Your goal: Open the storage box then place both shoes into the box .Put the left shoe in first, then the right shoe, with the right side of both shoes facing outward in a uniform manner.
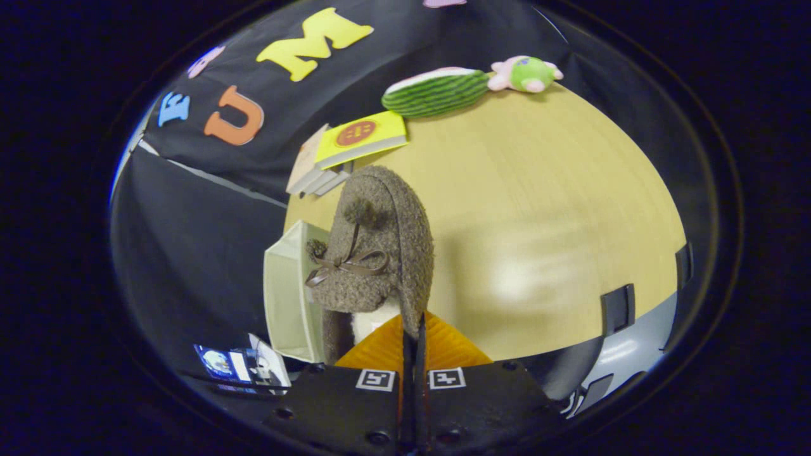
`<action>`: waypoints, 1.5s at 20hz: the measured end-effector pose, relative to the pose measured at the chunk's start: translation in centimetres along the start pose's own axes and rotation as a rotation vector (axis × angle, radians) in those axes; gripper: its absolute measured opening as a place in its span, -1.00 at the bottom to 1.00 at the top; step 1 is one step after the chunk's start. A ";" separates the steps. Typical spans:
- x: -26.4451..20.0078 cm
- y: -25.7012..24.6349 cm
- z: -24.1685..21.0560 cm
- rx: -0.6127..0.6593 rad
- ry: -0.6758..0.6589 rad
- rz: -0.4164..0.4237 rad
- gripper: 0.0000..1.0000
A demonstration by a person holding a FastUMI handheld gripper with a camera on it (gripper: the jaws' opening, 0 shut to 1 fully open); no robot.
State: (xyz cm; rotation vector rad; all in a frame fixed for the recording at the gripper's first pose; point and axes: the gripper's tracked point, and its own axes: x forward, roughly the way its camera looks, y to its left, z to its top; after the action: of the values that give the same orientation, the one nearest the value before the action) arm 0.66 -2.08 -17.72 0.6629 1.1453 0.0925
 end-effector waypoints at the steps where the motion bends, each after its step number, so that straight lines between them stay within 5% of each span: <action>1: -0.6 1.9 -0.2 -0.027 -0.013 0.013 -0.87; 7: -2.4 13.4 -1.8 -0.190 -0.056 0.069 -0.87; 12: 2.0 19.0 -2.7 -0.219 -0.005 0.079 -0.87; 20: 9.1 18.0 -3.8 -0.155 0.077 -0.050 -0.88; 27: 11.5 16.2 -4.5 -0.076 0.081 -0.080 -0.87; 30: 11.6 17.0 -4.6 -0.066 0.078 -0.031 -0.52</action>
State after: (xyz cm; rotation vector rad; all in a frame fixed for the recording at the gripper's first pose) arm 6.12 18.24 -19.17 0.5874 1.2223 0.1299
